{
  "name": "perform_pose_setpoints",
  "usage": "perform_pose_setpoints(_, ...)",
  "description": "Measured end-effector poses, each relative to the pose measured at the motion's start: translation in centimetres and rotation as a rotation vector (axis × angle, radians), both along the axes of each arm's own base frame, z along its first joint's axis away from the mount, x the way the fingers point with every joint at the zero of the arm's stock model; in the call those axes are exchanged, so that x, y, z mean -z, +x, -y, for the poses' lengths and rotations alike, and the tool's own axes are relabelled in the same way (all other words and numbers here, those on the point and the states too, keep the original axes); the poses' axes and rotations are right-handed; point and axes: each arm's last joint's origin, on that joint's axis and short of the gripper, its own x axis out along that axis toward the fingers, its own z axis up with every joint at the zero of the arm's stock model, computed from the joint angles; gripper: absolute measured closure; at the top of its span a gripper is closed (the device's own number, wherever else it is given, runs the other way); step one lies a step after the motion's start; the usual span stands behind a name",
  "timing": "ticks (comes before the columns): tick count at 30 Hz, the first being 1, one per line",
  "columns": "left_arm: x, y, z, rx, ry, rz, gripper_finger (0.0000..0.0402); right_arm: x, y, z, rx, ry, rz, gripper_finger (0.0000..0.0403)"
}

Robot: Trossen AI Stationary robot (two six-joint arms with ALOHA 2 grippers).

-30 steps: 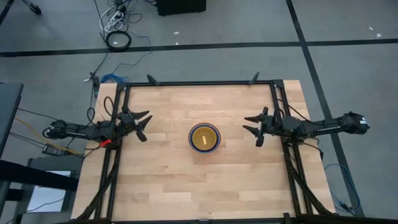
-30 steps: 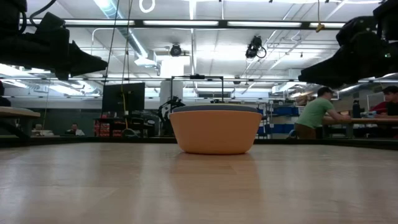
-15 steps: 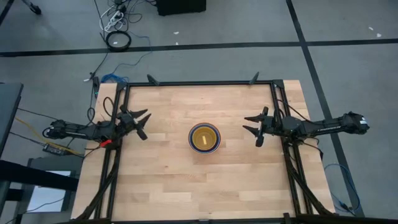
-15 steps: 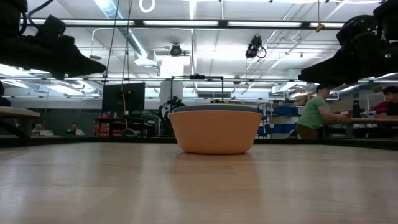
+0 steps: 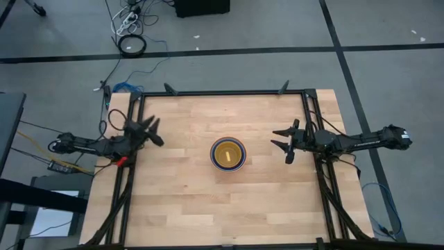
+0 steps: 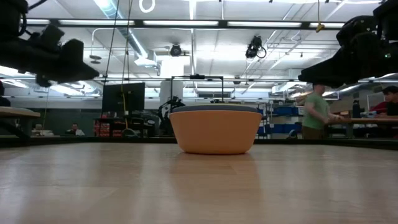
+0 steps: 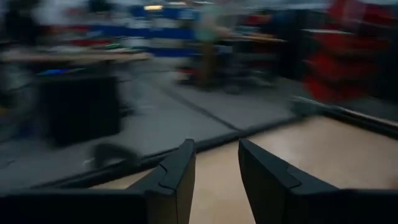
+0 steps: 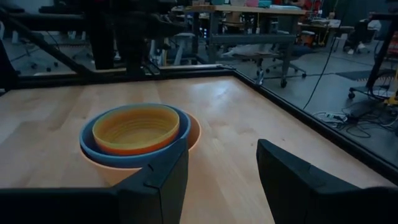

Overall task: Nest bowls inside each other
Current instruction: Return to Home Position

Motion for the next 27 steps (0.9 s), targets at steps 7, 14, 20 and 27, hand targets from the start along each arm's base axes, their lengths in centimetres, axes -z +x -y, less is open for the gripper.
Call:
perform_pose_setpoints(7, -0.3, 0.7, 0.9, 0.339, 0.153, -0.120, 0.0270, 0.1, 0.0, 0.0, 0.000, 0.000, -0.007, 0.0225)
perform_pose_setpoints(14, -0.4, 0.9, 1.3, 0.479, 0.204, -0.138, 0.0270, 0.1, 0.0, 0.0, 0.001, 0.001, -0.012, 0.0225)
perform_pose_setpoints(20, -0.4, 1.1, 1.9, 0.724, 0.220, -0.140, 0.0270, 0.1, 0.0, 0.0, 0.001, 0.001, -0.013, 0.0225)
perform_pose_setpoints(27, -0.6, 1.1, 1.8, 0.657, 0.197, -0.112, 0.0270, 0.1, 0.0, 0.0, 0.001, 0.001, -0.011, 0.0225)
